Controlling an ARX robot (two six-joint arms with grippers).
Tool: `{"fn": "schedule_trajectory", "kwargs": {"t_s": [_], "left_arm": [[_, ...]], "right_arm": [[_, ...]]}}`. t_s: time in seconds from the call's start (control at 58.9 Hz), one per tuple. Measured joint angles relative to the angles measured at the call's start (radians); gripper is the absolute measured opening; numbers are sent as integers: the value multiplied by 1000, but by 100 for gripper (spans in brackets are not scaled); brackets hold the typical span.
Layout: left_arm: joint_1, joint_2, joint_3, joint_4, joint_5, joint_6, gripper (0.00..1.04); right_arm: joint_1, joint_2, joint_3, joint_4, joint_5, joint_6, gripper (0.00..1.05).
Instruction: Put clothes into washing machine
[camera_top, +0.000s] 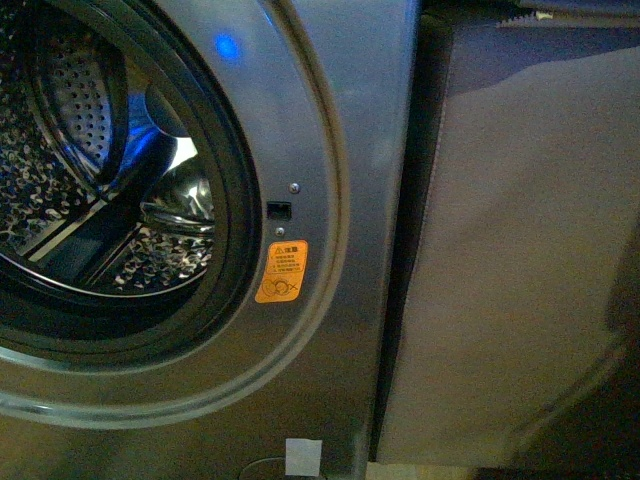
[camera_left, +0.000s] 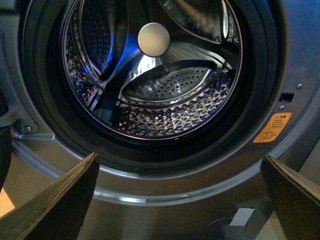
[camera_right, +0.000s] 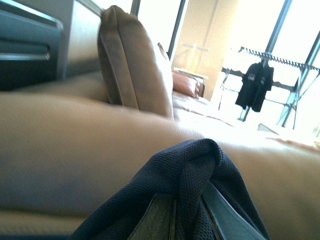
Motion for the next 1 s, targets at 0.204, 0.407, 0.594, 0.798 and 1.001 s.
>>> {"fn": "schedule_trajectory", "kwargs": {"t_s": [0.204,0.407,0.594,0.798,1.001], "left_arm": [[0,0,0,0,0,0,98],[0,0,0,0,0,0,98],[0,0,0,0,0,0,98],[0,0,0,0,0,0,98],[0,0,0,0,0,0,98]], "right_arm": [[295,21,375,-274,112,21,5],[627,129,686,-538,227,6,5],[890,303,925,-686,370,-48,5],[1051,494,1218,-807,442,-73,5],[1055,496,1241,-808,443,-72,5]]}}
